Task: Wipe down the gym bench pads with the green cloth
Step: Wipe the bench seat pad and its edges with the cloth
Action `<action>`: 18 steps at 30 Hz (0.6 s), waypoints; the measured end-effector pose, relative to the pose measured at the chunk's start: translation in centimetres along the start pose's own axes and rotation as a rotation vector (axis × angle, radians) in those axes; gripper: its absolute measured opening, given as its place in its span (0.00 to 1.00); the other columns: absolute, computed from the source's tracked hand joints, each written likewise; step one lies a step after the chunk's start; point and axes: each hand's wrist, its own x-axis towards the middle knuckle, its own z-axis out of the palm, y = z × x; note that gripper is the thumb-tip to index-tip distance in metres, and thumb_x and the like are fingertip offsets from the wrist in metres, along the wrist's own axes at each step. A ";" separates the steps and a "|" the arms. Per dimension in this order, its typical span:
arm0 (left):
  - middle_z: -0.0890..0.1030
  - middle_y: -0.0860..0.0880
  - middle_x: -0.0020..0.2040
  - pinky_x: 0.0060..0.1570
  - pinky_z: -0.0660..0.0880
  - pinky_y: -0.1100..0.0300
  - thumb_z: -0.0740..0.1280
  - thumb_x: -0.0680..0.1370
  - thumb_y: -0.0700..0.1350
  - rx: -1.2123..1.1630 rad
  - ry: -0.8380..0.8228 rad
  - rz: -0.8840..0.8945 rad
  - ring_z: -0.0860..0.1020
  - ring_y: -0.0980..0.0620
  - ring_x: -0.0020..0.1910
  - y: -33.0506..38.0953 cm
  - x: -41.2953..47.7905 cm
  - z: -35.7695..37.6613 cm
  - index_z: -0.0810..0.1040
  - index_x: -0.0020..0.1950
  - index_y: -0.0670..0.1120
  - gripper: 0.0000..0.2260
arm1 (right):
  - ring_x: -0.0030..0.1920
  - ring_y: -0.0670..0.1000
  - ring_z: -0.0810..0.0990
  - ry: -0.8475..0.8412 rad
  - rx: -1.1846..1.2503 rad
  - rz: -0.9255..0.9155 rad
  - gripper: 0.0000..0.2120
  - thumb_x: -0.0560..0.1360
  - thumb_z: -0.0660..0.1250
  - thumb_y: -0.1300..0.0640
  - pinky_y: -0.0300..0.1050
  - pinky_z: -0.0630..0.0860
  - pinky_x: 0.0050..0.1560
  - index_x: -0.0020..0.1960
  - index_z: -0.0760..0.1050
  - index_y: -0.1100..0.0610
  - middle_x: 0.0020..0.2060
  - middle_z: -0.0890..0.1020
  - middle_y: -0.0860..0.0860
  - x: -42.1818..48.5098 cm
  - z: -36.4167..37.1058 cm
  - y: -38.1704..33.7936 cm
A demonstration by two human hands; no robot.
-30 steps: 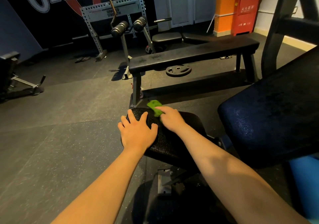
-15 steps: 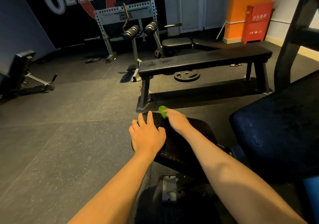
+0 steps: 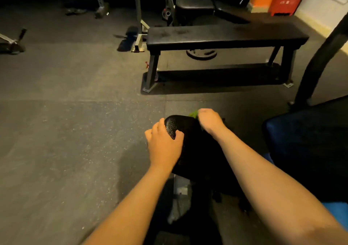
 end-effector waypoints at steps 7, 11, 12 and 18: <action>0.70 0.49 0.71 0.66 0.69 0.47 0.67 0.77 0.51 0.006 -0.143 -0.141 0.63 0.47 0.68 1.8 0.5 -2.0 0.65 0.74 0.46 0.27 | 0.64 0.52 0.74 -0.203 0.223 -0.098 0.16 0.81 0.57 0.61 0.46 0.68 0.67 0.62 0.78 0.50 0.64 0.77 0.53 -2.5 1.6 -6.8; 0.69 0.46 0.70 0.65 0.70 0.45 0.67 0.77 0.50 0.078 -0.232 -0.213 0.64 0.45 0.68 3.3 1.7 -3.1 0.64 0.72 0.44 0.26 | 0.67 0.50 0.72 -0.252 0.211 -0.156 0.23 0.78 0.61 0.65 0.37 0.63 0.66 0.70 0.74 0.51 0.66 0.76 0.53 -3.8 0.8 -8.2; 0.70 0.45 0.68 0.65 0.69 0.45 0.66 0.77 0.49 0.088 -0.257 -0.245 0.64 0.44 0.68 3.6 1.9 -3.3 0.65 0.69 0.43 0.24 | 0.65 0.51 0.73 -0.277 0.193 -0.198 0.22 0.77 0.62 0.66 0.38 0.64 0.67 0.68 0.76 0.52 0.63 0.78 0.54 -3.9 1.1 -8.9; 0.69 0.44 0.68 0.68 0.61 0.46 0.67 0.75 0.48 0.236 -0.320 -0.286 0.64 0.42 0.68 4.6 2.9 -3.5 0.66 0.68 0.42 0.24 | 0.61 0.53 0.74 -0.367 0.088 -0.197 0.17 0.76 0.60 0.59 0.49 0.65 0.66 0.56 0.81 0.45 0.57 0.82 0.49 -0.9 1.6 -8.4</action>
